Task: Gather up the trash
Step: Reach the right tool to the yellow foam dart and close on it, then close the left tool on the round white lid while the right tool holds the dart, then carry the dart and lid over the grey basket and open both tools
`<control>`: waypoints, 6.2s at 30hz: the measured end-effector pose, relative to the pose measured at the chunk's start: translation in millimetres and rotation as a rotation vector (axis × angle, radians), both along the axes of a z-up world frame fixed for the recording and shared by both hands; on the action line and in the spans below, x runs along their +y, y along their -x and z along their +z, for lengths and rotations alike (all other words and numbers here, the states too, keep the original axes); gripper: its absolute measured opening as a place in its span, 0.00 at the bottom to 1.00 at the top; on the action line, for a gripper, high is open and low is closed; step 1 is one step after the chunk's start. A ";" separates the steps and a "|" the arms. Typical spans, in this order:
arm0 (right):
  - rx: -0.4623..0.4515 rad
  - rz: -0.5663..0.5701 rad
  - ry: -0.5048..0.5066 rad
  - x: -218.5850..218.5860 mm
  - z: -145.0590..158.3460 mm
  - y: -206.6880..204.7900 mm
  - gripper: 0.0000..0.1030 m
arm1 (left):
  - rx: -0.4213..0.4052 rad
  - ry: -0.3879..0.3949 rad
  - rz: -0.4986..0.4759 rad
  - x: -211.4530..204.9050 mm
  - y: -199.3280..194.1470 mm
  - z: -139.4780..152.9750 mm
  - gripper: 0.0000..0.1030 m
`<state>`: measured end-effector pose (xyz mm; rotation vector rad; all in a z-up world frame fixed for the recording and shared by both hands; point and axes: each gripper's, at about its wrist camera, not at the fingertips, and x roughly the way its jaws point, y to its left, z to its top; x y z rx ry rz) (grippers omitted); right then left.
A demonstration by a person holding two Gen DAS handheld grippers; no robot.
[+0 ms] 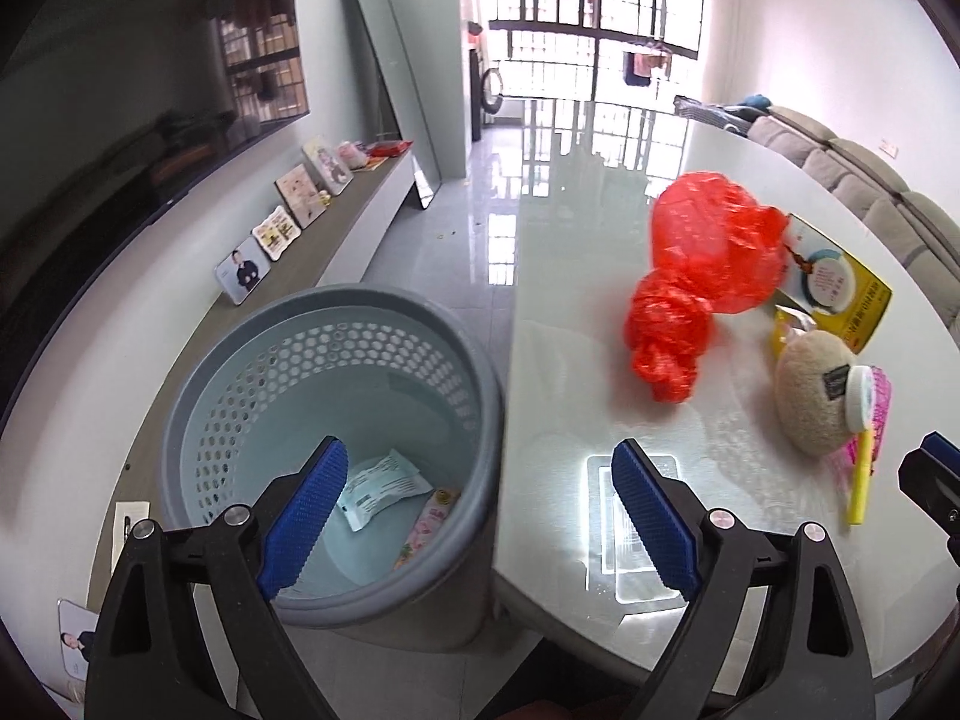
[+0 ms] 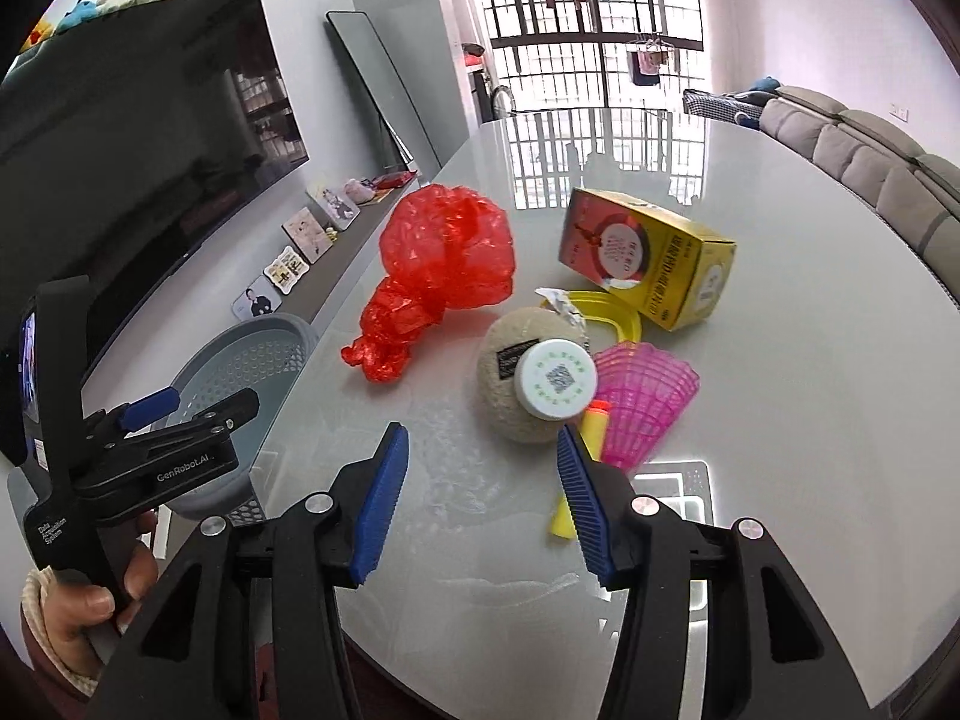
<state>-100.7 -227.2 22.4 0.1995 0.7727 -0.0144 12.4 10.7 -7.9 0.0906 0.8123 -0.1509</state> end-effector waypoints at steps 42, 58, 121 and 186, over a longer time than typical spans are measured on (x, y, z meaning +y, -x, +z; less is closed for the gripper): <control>0.151 -0.096 -0.050 -31.8 -53.6 -4.7 0.48 | 0.010 -0.047 -0.088 -63.7 15.8 -13.4 0.86; 0.173 -0.090 0.037 -8.9 -55.2 -23.6 0.21 | 0.034 -0.004 -0.091 -52.3 11.5 -23.1 0.86; 0.029 -0.256 -0.144 -130.8 -43.3 56.5 0.12 | -0.054 -0.099 -0.304 -205.9 37.7 -16.3 0.53; 0.119 0.570 -0.028 196.7 -32.5 -144.3 0.12 | 0.024 -0.039 0.329 133.0 -34.7 -34.3 0.39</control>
